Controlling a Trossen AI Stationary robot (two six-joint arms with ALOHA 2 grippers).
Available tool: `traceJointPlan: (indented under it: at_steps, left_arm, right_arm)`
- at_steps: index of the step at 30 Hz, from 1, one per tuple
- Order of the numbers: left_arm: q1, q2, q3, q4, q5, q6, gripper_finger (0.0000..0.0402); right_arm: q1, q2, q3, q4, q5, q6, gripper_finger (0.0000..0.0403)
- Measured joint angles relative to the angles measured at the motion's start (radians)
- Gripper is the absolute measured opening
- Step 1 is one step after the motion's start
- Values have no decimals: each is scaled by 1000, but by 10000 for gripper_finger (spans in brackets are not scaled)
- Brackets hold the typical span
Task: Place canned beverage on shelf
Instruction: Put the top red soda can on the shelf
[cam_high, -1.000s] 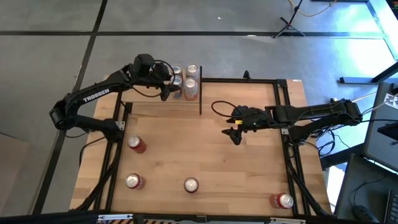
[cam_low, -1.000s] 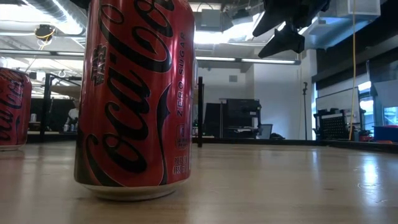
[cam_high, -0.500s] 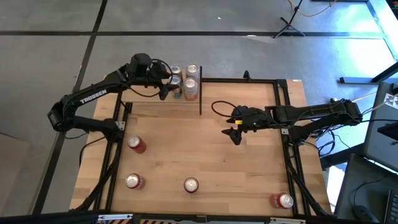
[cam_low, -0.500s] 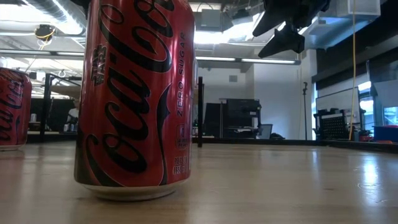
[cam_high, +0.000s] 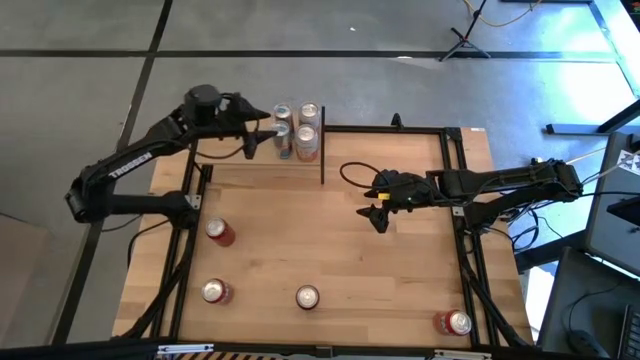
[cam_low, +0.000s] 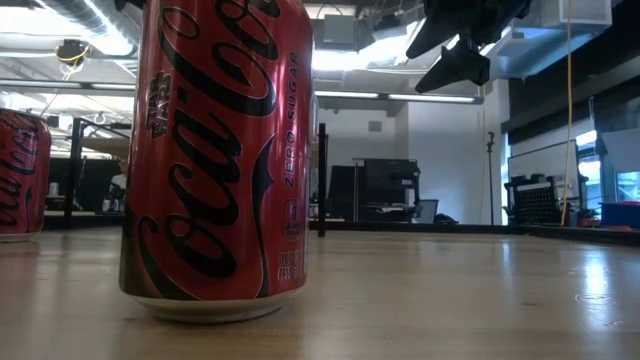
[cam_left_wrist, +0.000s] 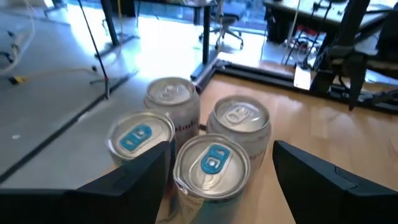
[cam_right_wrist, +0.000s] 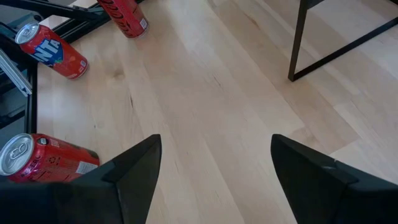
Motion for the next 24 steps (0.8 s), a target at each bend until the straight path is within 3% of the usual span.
traceJointPlan:
  at_steps: [10,16,24]
  left_arm:
    - [-58,-133,0,-17,41,-45,266]
    - [-205,-147,0,-86,19,-81,264]
    - [-426,-136,0,-102,-126,-123,264]
  right_arm:
    - [0,0,0,0,0,-3,291]
    - [0,0,0,0,-1,-25,291]
    - [0,0,0,0,-14,-50,291]
